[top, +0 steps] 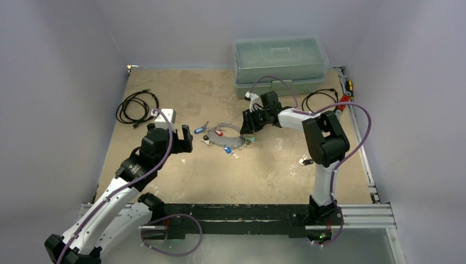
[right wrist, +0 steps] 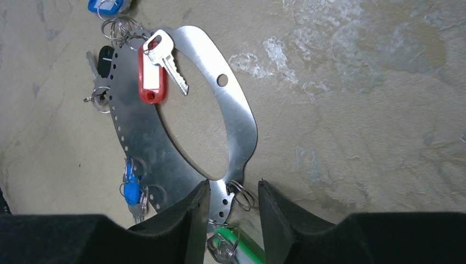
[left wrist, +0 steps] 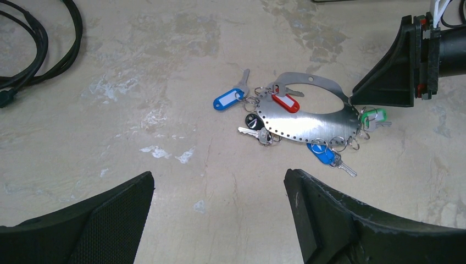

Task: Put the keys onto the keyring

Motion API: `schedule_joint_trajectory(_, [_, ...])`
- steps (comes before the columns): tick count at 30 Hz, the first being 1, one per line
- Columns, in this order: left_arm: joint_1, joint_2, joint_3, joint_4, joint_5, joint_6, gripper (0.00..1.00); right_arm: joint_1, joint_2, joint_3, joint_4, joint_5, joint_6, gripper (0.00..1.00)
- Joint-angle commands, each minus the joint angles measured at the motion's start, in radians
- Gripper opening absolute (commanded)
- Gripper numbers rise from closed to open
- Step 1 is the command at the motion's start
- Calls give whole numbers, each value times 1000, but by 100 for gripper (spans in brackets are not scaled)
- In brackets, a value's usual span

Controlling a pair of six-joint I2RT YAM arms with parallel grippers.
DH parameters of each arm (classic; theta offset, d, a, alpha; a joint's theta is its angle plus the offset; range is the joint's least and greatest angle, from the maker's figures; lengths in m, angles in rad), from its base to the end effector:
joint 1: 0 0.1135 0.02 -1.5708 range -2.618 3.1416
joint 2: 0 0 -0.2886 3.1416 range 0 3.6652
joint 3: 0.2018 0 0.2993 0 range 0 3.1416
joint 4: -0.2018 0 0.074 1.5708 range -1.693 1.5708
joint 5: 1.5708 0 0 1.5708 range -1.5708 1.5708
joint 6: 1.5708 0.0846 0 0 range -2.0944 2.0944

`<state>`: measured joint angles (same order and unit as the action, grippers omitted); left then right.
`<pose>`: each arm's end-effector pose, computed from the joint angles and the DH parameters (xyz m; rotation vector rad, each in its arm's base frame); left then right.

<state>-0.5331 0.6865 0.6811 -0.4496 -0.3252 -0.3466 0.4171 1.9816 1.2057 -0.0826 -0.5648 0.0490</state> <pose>0.2108 -0.0930 0.2871 -0.0176 2.0079 -0.2343 0.4220 0.2365 0.1055 -0.7030 2.3422 0.8953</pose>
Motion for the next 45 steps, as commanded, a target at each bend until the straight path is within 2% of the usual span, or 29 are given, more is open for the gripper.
schedule_joint_trajectory(1, [-2, -2, 6, 29, -6, 22, 89, 9, -9, 31, -25, -12, -37, 40])
schedule_joint_trajectory(3, [-2, -4, 6, 29, -6, 23, 89, 11, -8, 26, -28, -11, -43, 38])
schedule_joint_trajectory(13, [-2, -4, 6, 28, -8, 24, 89, 16, -20, 35, -54, -13, -43, 6])
schedule_joint_trajectory(17, [-2, -2, 6, 31, -4, 27, 89, 40, -90, 28, -52, 1, -58, 0])
schedule_joint_trajectory(23, [-2, -22, 11, 36, 16, 42, 89, 107, -197, 35, -111, 70, -108, 0])
schedule_joint_trajectory(31, [-2, -103, 14, 60, 116, 91, 89, 201, -327, 83, -194, 127, -118, 0])
schedule_joint_trajectory(40, [-1, -234, -19, 170, 334, 136, 88, 337, -468, 124, -275, 160, -223, 0])
schedule_joint_trajectory(45, [0, -291, -38, 258, 479, 152, 84, 372, -586, 35, -210, 101, -308, 0])
